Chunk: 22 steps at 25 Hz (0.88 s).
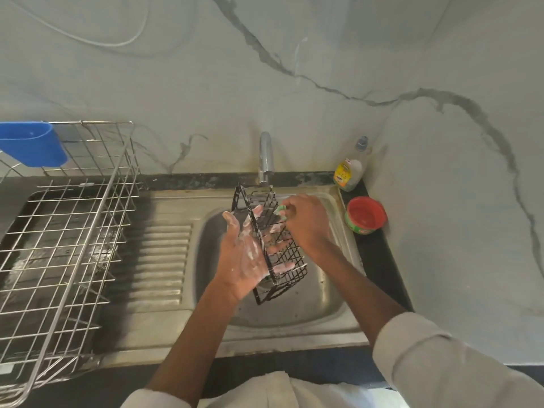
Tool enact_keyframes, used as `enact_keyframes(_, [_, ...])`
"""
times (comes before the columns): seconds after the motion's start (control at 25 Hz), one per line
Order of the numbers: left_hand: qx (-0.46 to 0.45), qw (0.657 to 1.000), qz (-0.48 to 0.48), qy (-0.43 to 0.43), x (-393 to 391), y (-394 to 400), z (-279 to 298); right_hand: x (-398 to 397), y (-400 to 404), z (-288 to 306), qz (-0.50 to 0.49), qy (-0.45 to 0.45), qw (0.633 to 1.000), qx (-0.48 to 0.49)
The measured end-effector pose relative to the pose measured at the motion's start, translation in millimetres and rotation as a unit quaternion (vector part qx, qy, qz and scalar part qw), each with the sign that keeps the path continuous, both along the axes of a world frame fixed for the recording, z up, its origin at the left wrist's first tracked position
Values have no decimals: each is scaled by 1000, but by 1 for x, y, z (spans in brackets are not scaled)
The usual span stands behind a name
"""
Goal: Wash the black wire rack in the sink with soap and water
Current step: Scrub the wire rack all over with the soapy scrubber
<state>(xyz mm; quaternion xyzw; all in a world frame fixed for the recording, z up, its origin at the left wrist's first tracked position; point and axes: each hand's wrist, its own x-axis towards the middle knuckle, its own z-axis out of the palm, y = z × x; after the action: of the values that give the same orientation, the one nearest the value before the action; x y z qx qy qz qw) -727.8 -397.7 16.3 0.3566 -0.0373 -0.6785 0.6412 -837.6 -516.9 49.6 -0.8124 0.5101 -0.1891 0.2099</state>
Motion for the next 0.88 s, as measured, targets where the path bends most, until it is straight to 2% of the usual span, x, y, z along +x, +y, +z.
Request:
enact_keyframes(0.2, [-1, 999, 38, 8, 4, 16, 8, -55, 56, 0, 102, 73, 991, -50])
enact_keyframes(0.36, [3, 998, 64, 5, -2, 22, 15, -49, 113, -4, 118, -1, 993, -15])
enact_keyframes(0.4, [-4, 998, 68, 15, -5, 23, 18, -44, 109, -4, 107, -12, 994, -23])
enact_keyframes(0.52, [3, 998, 66, 14, -13, 23, 15, -36, 77, -2, -41, -1, 999, -24])
enact_keyframes(0.56, [7, 997, 75, 14, -12, 24, 13, -32, 76, -2, -44, 0, 999, -29])
enact_keyframes(0.68, [16, 996, 91, -20, -10, 25, 7, -28, 106, -7, 125, -16, 988, -84])
enact_keyframes(0.72, [33, 994, 97, -42, -10, 26, 10, -36, 110, -10, 138, -17, 985, -98])
enact_keyframes(0.84, [51, 989, 128, -54, -13, 32, 17, -54, 96, -18, 17, -43, 995, -83])
enact_keyframes(0.88, [44, 990, 129, -26, -14, 35, 22, -54, 98, -19, 50, -57, 994, -76])
